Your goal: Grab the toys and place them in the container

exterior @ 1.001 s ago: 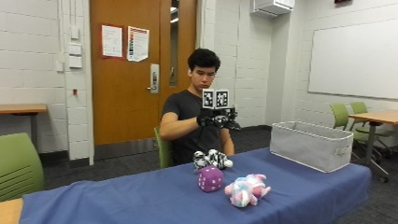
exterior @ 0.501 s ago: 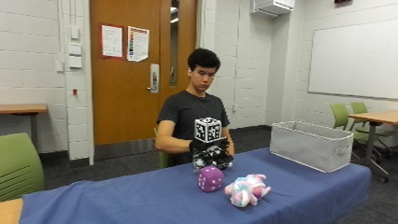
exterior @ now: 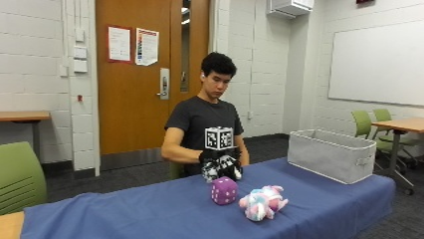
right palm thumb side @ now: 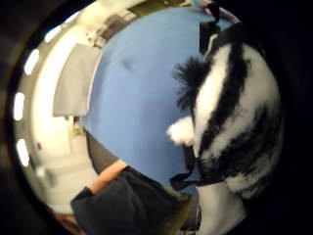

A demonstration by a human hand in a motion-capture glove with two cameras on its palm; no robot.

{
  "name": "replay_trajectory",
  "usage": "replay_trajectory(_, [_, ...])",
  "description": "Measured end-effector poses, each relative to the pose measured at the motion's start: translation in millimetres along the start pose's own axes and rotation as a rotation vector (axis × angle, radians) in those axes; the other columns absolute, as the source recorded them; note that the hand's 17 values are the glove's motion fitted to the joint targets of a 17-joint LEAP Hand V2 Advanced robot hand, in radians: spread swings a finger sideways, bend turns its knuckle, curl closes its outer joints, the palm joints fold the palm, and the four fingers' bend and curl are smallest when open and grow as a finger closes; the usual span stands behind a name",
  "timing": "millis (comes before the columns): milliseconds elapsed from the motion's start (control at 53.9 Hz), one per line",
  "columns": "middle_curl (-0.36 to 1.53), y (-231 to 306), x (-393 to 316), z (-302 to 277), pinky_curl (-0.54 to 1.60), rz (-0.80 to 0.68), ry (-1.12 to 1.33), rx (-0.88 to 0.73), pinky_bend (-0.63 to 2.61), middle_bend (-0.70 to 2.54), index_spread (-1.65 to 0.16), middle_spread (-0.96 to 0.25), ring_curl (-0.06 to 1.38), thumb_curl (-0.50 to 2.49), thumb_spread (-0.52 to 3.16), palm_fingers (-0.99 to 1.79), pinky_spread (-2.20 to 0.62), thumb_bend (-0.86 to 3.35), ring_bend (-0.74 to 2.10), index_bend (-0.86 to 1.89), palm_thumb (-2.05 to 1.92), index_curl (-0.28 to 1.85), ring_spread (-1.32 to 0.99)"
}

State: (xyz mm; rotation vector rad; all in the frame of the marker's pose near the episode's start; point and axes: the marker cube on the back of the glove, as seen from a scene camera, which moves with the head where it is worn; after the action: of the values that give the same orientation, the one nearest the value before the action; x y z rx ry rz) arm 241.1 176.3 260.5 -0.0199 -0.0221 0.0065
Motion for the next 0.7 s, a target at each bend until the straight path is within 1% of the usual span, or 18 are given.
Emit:
replay_trajectory(19, [0.36, -1.8, -0.1, -1.0, 0.41, -0.01, 0.011, 0.023, 0.87, 0.25, -0.4, -0.23, 0.39, 0.27, 1.2, 0.79, -0.32, 0.11, 0.75, 0.1, 0.31, 0.33, -0.46])
replay_trajectory(37, [0.37, -3.6, -0.1, -1.8, 0.42, -0.019, 0.022, 0.042, 0.9, 0.29, -0.4, -0.25, 0.4, 0.29, 1.21, 0.91, -0.35, 0.13, 0.79, 0.07, 0.36, 0.32, -0.47])
replay_trajectory(93, [0.39, -8.6, 0.5, -3.1, 0.41, -0.034, 0.036, 0.069, 0.93, 0.34, -0.4, -0.29, 0.41, 0.34, 1.18, 1.0, -0.39, 0.17, 0.83, 0.06, 0.45, 0.28, -0.48])
replay_trajectory(185, [0.43, -18.0, 4.1, -3.2, 0.42, -0.037, 0.024, 0.048, 0.91, 0.43, -0.4, -0.34, 0.45, 0.42, 1.04, 1.05, -0.43, 0.2, 0.88, 0.1, 0.57, 0.27, -0.48])
replay_trajectory(204, [0.43, -18.9, 3.8, -2.9, 0.43, -0.038, 0.019, 0.04, 0.93, 0.41, -0.4, -0.35, 0.44, 0.42, 1.03, 1.01, -0.44, 0.17, 0.87, 0.08, 0.55, 0.26, -0.48])
replay_trajectory(222, [0.45, -19.9, 3.3, -2.5, 0.43, -0.039, 0.014, 0.03, 0.91, 0.46, -0.4, -0.36, 0.46, 0.44, 1.0, 1.08, -0.43, 0.19, 0.9, 0.11, 0.59, 0.26, -0.48])
replay_trajectory(315, [0.49, -26.9, 3.2, -2.6, 0.42, -0.052, -0.007, -0.021, 0.9, 0.55, -0.39, -0.4, 0.48, 0.5, 0.91, 1.12, -0.45, 0.19, 0.94, 0.13, 0.63, 0.25, -0.48])
replay_trajectory(445, [0.54, -35.9, 7.5, -10.7, 0.42, -0.051, -0.067, -0.065, 0.89, 0.63, -0.4, -0.42, 0.5, 0.58, 0.8, 1.14, -0.45, 0.18, 0.97, 0.16, 0.66, 0.26, -0.48])
replay_trajectory(556, [0.56, -42.3, 4.0, -38.8, 0.42, -0.038, -0.128, -0.028, 0.89, 0.63, -0.39, -0.44, 0.51, 0.63, 0.75, 1.13, -0.46, 0.17, 1.01, 0.18, 0.66, 0.27, -0.48])
replay_trajectory(705, [0.59, -71.2, -11.6, -106.7, 0.43, -0.056, -0.144, 0.052, 0.89, 0.64, -0.39, -0.45, 0.51, 0.7, 0.69, 1.13, -0.46, 0.15, 1.03, 0.19, 0.66, 0.29, -0.47])
